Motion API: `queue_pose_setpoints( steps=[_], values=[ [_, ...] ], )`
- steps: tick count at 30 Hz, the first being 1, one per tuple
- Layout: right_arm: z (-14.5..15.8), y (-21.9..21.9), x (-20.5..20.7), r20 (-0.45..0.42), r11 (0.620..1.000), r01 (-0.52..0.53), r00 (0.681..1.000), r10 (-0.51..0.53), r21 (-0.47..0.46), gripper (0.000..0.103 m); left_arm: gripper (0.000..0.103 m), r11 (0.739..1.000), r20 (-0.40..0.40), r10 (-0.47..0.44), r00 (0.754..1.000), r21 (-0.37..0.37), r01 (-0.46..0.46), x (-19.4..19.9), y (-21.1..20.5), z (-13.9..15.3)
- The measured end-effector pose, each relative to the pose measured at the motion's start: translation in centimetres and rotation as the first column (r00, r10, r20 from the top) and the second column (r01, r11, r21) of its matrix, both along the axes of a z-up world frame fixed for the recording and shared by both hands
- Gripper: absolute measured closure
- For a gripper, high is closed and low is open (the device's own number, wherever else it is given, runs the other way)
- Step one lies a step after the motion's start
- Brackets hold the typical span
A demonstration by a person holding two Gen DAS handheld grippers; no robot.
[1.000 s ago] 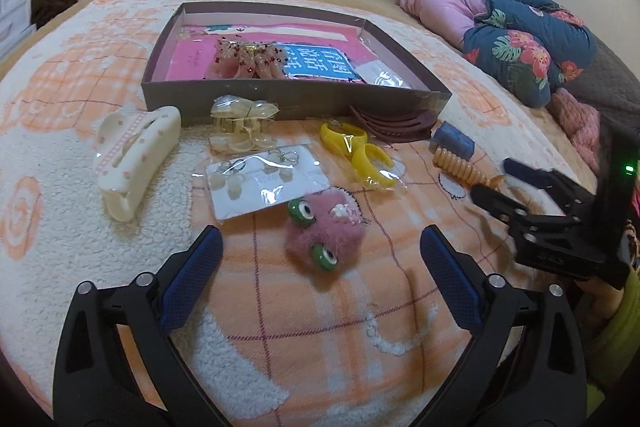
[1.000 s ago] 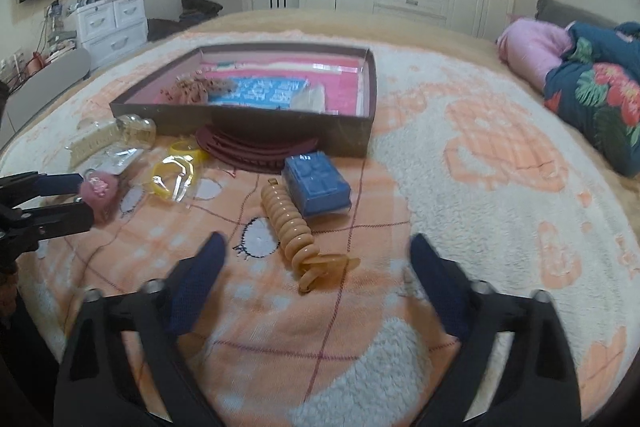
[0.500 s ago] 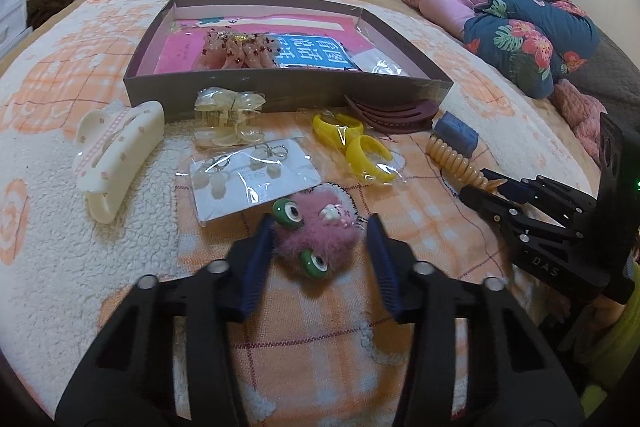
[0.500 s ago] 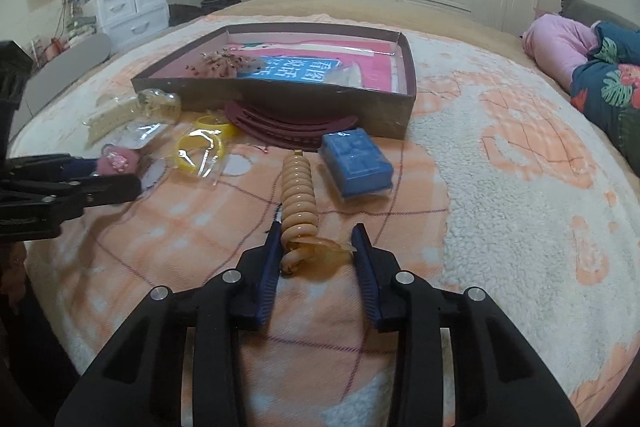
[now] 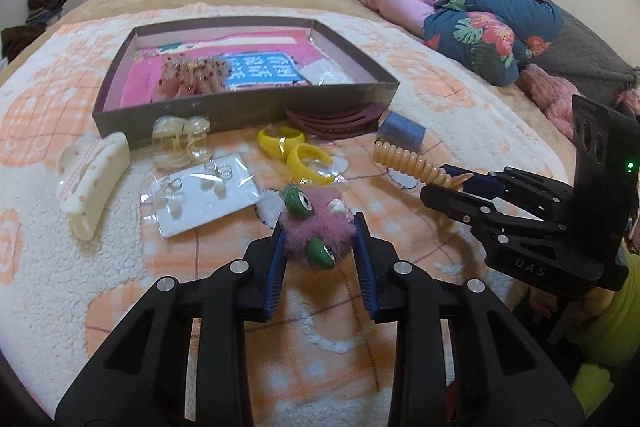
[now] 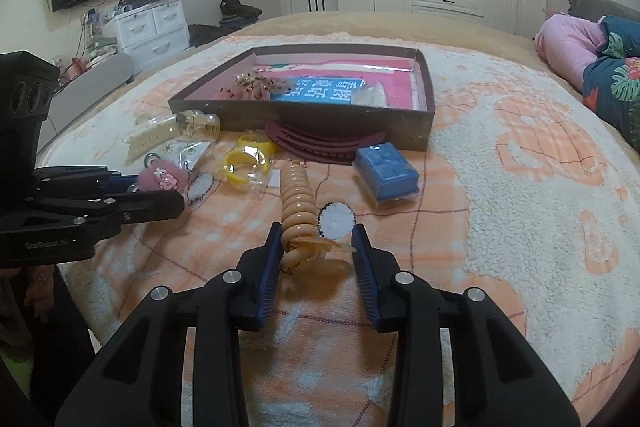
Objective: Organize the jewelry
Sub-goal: 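Carry the pom-pom with the left gripper while the right carries the spiral tie into the tray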
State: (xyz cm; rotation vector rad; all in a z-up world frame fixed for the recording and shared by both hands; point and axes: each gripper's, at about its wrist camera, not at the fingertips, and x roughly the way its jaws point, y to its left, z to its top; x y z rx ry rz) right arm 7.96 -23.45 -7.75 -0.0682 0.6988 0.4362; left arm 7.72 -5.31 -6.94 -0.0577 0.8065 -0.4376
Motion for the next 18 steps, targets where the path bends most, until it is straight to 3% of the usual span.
queue_pose_setpoints(
  steps=[18],
  values=[
    [1.7,-0.1,-0.3,0.070,0.999,0.036,0.997,-0.037,0.006,0.070,0.080,0.999,0.077,0.017,0.997,-0.032,-0.014,-0.2,1.1,2.3]
  ],
)
